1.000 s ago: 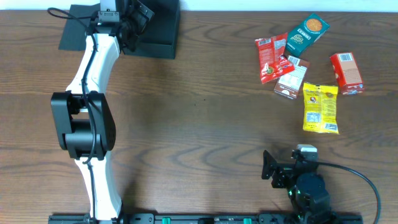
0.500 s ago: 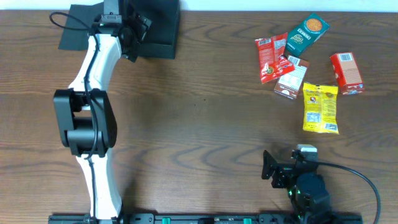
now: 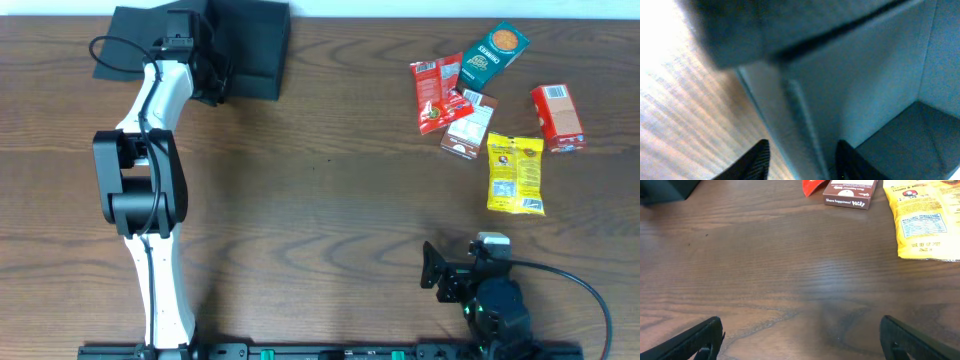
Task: Pack container
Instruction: 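Drag the black box with the left gripper toward table center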
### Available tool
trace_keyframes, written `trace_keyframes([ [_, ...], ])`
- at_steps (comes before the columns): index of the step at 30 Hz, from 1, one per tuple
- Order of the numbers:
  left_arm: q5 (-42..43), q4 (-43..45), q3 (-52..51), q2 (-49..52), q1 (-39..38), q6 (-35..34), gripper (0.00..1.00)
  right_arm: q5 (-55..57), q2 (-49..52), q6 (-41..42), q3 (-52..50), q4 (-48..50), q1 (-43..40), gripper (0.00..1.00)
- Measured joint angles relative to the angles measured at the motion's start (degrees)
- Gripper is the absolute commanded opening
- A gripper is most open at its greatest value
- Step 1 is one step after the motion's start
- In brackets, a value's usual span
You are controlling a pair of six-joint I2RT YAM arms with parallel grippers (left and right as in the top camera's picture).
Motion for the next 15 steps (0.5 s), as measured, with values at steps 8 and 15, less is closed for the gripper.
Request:
trace_keyframes([
  [8,0.4,-11.5,0.8,-0.7,0.1,2.3,0.17,0.0,0.0,0.0,0.0,0.0,0.0,0.99],
  [15,0.2,-20.3,1.1,-1.6,-0.1,8.1,0.06,0.0,0.0,0.0,0.0,0.0,0.0,0.99],
])
